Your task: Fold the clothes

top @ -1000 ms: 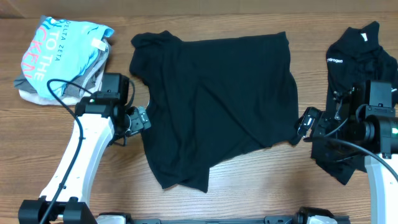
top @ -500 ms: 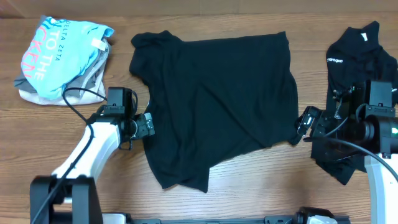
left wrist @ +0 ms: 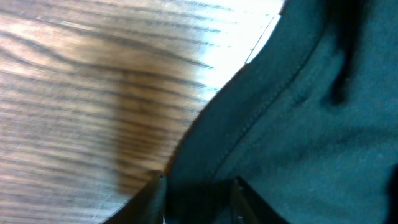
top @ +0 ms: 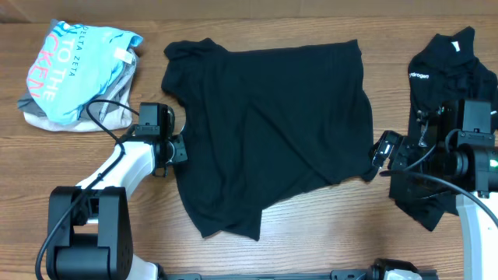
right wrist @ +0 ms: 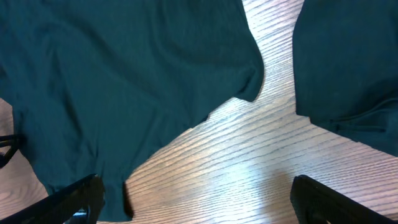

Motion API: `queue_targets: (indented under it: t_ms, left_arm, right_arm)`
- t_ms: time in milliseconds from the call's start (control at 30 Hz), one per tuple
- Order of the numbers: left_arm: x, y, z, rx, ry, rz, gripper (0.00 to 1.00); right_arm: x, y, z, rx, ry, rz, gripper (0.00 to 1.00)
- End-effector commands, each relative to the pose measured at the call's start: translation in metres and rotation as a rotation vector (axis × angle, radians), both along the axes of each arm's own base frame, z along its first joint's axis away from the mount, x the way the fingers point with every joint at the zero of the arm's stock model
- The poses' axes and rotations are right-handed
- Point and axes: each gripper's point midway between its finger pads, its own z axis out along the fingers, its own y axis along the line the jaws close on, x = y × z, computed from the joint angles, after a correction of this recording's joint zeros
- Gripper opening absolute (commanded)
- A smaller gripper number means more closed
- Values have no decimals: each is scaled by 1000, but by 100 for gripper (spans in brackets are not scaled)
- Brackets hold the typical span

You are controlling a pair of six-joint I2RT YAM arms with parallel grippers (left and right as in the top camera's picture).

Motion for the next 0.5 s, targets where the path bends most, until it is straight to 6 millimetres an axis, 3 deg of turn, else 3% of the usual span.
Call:
queue_targets:
  t_ms: [0,67,167,467]
  left_arm:
    - [-32,-8,-36,-47,140,-15,31]
    - [-33,-11,-37,-63,145,-19,27]
    - [-36,-11,-37,-65,159,-17,4]
    - [-71,49,-41,43,298,278,4]
  right_arm:
    - [1,0,2,0,-17,1,100]
    - [1,0,2,0,-18,1,100]
    - [1,0,2,0,-18,1,100]
    - [1,0,2,0,-17,1,100]
